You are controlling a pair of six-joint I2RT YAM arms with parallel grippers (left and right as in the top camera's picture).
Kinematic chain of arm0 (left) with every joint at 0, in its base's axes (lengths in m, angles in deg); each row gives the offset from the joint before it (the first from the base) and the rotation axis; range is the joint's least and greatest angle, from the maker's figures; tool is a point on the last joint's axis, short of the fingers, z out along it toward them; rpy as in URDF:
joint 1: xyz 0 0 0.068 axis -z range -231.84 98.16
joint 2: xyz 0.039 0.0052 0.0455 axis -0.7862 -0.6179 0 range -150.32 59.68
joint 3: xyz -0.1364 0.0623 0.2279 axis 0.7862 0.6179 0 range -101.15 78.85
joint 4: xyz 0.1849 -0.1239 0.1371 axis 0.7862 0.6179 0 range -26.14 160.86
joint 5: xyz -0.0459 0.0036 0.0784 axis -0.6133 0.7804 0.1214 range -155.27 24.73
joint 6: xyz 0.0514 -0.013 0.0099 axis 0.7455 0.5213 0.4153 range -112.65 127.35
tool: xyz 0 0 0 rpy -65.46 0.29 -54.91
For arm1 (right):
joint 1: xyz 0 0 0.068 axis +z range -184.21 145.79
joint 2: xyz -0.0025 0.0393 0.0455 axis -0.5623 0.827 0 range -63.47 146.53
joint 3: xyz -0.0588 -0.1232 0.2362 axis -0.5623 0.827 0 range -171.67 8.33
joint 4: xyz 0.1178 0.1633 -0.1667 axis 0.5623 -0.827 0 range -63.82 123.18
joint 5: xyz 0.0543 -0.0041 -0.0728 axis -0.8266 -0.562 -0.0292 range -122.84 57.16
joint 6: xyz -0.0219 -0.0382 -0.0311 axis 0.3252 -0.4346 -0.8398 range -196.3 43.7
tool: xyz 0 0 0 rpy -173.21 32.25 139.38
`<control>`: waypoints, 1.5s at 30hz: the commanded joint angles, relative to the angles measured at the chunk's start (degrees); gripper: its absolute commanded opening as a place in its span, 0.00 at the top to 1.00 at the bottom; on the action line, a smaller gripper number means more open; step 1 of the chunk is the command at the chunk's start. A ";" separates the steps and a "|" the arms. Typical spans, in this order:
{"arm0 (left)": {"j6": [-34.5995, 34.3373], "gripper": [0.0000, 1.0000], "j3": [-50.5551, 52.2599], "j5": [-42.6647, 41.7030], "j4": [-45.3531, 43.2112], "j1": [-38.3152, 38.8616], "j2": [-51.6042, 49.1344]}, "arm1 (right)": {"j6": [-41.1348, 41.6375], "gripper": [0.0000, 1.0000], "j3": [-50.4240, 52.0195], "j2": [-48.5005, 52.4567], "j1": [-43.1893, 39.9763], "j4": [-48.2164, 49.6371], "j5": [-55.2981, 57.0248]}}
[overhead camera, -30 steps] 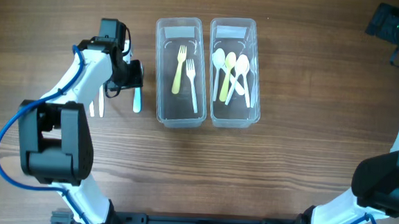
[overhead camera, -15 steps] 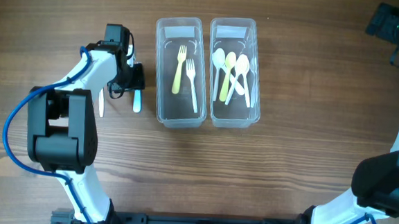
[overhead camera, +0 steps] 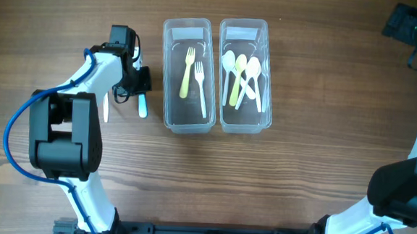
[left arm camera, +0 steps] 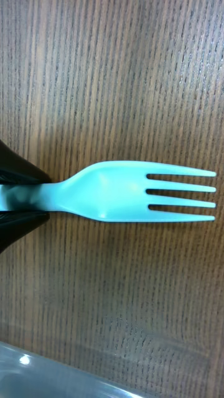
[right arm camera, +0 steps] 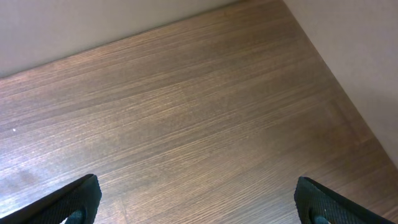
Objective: Pack container
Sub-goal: 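Carry the light blue fork into the left container and release it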
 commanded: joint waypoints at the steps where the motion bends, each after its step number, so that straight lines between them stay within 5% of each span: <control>1: 0.44 0.89 -2.78 3.04 2.73 0.50 -1.22 | -0.35 0.00 0.11 0.59 0.28 0.37 1.01; 8: 0.46 0.92 -16.90 16.92 9.86 0.50 3.19 | -0.37 0.00 0.11 0.57 0.28 0.37 1.01; 14: -2.08 0.91 -28.20 2.34 11.74 1.92 6.73 | -0.35 0.00 0.11 0.57 0.28 0.35 1.01; 19: -7.58 0.93 -28.81 -1.81 12.35 5.46 6.73 | -0.37 0.00 0.11 0.57 0.28 0.35 1.01; 33: -7.56 0.90 -28.68 -0.87 13.00 17.18 -0.15 | -0.37 0.00 0.11 0.57 0.28 0.37 1.01; 45: -7.10 0.78 -28.79 3.74 15.67 16.87 -4.13 | -0.37 0.00 0.11 0.57 0.28 0.37 1.01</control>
